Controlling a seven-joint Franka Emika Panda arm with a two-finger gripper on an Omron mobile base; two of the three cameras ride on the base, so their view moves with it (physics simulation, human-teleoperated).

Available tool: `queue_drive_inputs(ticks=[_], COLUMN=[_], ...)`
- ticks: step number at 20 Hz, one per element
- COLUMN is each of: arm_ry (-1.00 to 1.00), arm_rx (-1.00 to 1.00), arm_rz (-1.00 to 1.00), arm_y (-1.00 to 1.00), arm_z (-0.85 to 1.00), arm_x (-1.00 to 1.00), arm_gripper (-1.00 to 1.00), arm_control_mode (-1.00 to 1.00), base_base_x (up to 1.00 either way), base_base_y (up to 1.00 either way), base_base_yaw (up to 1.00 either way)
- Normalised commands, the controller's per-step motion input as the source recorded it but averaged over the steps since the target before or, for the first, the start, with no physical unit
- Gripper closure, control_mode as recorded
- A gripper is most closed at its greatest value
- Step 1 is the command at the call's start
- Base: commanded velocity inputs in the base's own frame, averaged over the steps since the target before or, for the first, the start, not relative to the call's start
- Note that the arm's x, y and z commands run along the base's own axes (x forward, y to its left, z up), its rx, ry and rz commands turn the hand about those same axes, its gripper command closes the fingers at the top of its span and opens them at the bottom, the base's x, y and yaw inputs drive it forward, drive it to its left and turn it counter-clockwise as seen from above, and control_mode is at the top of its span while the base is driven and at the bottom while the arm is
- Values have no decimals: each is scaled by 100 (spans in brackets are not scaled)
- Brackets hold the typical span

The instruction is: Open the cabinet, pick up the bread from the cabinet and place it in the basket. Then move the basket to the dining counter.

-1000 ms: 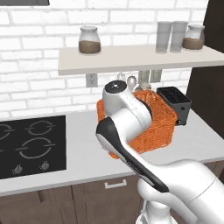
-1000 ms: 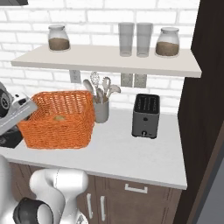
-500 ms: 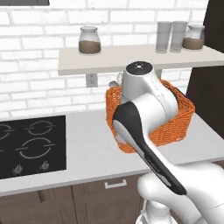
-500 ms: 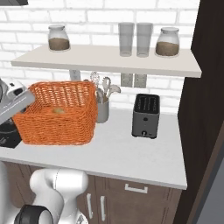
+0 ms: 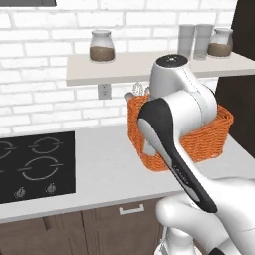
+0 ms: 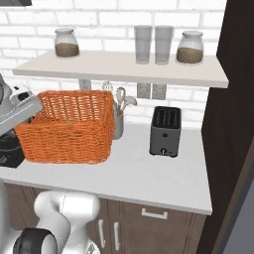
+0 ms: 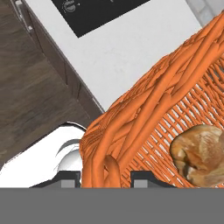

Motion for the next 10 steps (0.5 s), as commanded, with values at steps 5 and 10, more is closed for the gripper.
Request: queue_drive_inputs(ticks=[5,10], arm_ry=[1,0], arm_rx=[0,0], arm_rz=[0,0], arm_y=[-1,0], arm_z=[-4,0], arm_x=[-6,0], arm_gripper=[100,100], arm_control_mode=[100,100], base_base_x=[-24,-57], base_base_y=[-1,13], base_base_yaw=[1,23])
